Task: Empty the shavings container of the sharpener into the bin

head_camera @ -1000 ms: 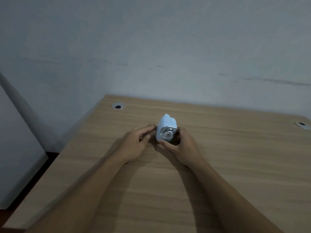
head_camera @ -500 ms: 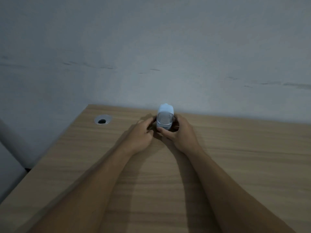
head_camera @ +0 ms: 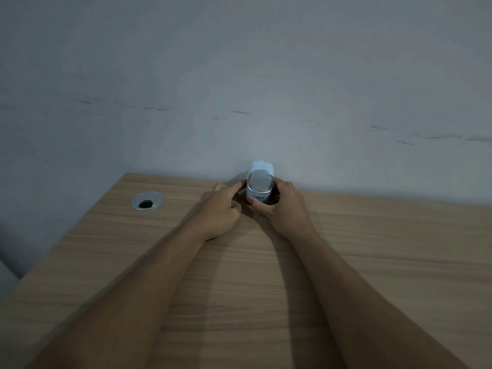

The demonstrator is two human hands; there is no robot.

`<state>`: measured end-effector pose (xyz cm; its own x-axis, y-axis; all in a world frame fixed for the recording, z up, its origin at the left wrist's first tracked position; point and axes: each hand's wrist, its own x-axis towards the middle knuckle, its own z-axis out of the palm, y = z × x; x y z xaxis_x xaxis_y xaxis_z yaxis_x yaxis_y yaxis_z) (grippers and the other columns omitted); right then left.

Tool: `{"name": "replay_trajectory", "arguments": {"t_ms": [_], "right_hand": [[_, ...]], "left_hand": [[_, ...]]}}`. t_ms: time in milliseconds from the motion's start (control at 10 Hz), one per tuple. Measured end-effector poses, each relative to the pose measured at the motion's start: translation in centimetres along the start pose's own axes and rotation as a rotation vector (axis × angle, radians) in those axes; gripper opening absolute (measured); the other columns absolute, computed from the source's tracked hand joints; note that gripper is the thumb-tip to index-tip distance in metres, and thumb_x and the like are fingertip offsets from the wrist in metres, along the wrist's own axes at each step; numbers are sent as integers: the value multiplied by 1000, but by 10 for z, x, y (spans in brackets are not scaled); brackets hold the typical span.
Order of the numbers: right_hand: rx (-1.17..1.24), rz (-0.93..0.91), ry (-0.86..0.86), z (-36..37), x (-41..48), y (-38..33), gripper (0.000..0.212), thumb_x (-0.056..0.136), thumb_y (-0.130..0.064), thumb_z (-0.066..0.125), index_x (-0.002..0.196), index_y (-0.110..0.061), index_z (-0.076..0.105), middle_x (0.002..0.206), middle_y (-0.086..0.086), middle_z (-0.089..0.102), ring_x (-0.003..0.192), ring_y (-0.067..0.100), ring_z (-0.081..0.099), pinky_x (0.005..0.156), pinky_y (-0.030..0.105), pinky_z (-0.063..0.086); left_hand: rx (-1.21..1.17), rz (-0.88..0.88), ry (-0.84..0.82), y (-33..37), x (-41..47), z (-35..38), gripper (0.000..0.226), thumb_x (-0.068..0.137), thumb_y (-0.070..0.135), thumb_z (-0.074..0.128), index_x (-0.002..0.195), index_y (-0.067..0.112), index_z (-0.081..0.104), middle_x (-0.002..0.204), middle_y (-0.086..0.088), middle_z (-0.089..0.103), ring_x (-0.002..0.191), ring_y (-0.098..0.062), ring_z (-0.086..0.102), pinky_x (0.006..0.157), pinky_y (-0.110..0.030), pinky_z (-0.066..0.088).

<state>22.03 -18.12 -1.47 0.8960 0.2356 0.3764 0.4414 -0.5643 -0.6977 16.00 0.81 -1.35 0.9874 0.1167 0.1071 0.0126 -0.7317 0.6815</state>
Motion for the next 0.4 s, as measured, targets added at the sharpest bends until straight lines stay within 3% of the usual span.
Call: {"name": "replay_trajectory", "arguments": {"t_ms": [100,200,300,400], "right_hand": [[-13,-3,-1,-1,-1,-1,66,80,-41,94,138,-22,70,116,0,66,111,17,65,91,23,46],[-16,31,-3,1,0,-3,63,79,-47,91,133,-26,69,118,-2,71,112,18,67,94,29,52],[-56,51,14,6,-3,3,82,75,-60,87,140,-18,60,128,4,71,123,28,65,106,46,55],[-117,56,34,2,-16,1,87,83,-53,87,148,-6,54,134,11,67,130,34,57,111,43,47]], "left_hand": [[85,23,28,6,-3,1,71,92,30,52,160,47,47,142,-9,63,136,-32,61,119,-43,49],[277,29,64,18,-7,3,65,103,36,51,167,33,41,167,-1,51,158,-26,41,125,-49,35],[409,18,108,25,-21,8,63,111,40,47,170,21,37,176,4,41,161,-22,33,124,-51,31],[442,15,122,23,-40,10,67,111,49,41,172,20,35,177,2,41,163,-22,33,128,-49,31]]}}
